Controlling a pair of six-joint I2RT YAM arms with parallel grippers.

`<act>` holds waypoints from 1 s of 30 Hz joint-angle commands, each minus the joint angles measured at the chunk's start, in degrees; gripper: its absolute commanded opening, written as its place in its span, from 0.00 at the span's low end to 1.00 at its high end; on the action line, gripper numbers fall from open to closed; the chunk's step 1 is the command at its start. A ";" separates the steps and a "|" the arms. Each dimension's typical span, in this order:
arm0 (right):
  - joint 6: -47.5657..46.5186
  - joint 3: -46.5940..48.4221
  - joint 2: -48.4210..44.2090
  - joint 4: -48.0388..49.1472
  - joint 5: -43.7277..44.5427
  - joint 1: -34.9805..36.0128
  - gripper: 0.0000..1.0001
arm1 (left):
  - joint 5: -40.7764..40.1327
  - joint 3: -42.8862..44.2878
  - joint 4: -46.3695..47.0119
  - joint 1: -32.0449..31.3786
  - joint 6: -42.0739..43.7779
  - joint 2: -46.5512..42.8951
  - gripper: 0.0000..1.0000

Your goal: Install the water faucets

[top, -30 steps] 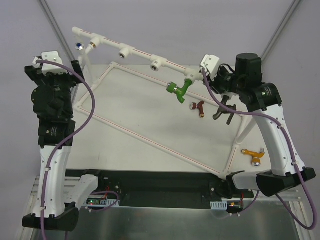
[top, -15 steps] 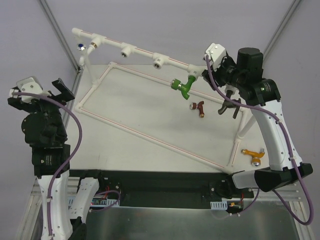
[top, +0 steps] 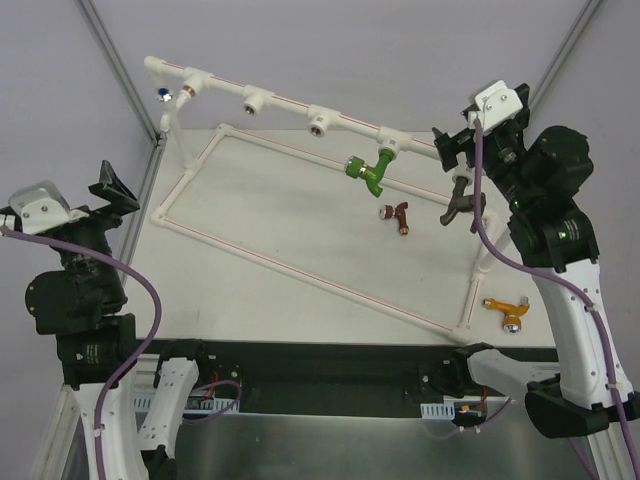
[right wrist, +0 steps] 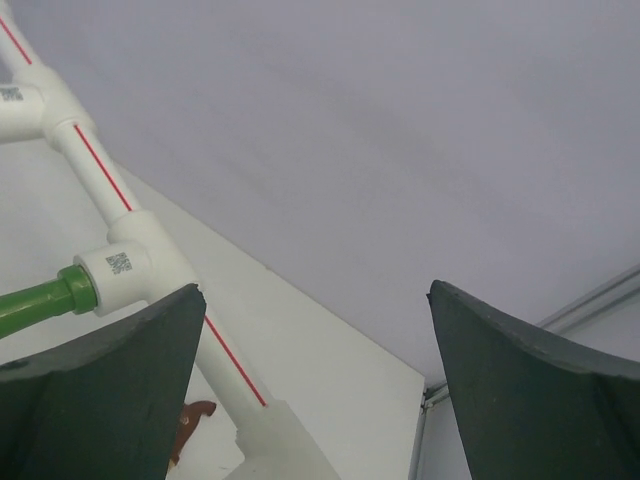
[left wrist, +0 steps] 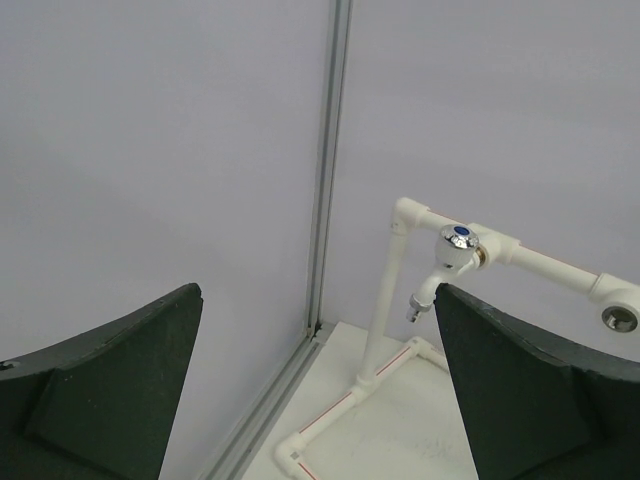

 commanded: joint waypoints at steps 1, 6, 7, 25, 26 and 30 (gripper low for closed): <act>3.07 -3.78 -3.60 8.61 5.50 -0.20 0.96 | 2.20 -1.73 8.58 0.38 1.42 -2.28 0.99; 4.04 -6.51 -5.71 9.84 9.79 -0.20 0.96 | 1.50 -3.31 11.58 0.38 0.46 -2.29 0.99; 4.30 -7.04 -6.06 10.45 10.25 -0.11 0.96 | 1.58 -3.66 12.02 0.38 0.28 -2.11 0.99; 5.80 -16.80 -12.04 20.47 20.44 -0.38 0.96 | 5.54 -11.93 28.80 0.38 -2.01 -0.61 0.99; 5.71 -16.97 -11.78 20.74 20.62 -0.55 0.96 | 5.54 -12.19 29.16 0.38 -1.83 -0.70 0.99; 5.80 -17.06 -10.90 21.62 20.88 -0.55 0.96 | 5.54 -13.25 29.60 0.38 -0.34 -2.37 0.99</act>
